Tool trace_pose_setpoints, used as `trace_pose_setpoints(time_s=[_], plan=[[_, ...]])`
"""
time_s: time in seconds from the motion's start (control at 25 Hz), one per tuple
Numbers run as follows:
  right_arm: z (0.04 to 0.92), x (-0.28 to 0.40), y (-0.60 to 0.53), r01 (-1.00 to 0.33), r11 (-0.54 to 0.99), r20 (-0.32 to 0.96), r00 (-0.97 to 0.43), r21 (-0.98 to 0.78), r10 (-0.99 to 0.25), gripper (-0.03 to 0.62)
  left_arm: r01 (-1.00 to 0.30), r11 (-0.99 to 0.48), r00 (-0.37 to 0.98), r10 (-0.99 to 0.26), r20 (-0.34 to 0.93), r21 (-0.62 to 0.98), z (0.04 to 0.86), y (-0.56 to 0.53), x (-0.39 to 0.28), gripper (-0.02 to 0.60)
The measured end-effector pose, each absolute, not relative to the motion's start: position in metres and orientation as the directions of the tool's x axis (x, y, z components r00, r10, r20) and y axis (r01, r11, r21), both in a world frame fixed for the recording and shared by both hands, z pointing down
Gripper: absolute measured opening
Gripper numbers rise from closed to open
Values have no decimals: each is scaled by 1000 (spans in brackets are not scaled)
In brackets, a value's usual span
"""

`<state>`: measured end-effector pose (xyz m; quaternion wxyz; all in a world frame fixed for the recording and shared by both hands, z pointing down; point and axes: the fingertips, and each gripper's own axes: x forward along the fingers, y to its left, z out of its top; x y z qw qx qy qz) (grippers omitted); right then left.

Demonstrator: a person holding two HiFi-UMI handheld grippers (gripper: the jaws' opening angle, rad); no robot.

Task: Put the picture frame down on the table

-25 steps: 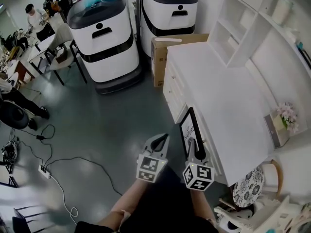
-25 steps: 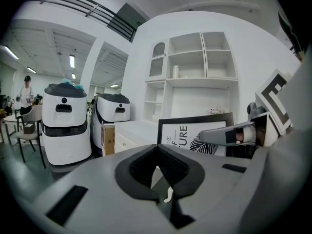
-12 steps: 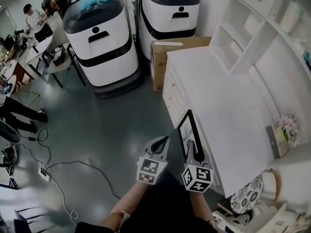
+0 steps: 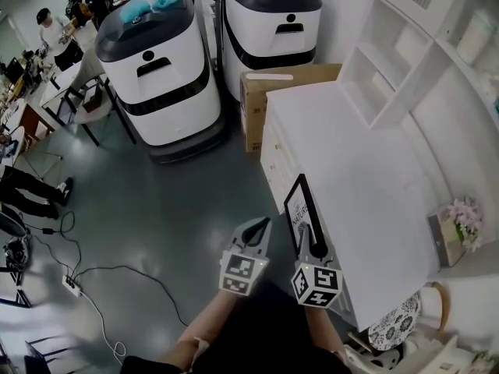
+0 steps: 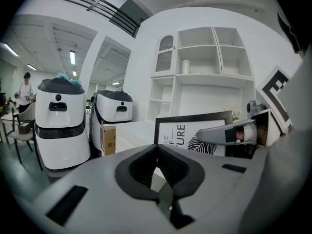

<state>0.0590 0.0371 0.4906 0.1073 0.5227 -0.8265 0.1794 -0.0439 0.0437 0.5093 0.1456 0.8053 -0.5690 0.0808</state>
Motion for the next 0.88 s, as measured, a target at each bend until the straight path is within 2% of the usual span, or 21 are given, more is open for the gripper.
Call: trace_pose_setpoints(time_s=[0.88], plan=[[497,38,-36,-891,408,362,-454,-200,-814,14,-950,-279,310,-900,307,140,519,-23,-68,12]])
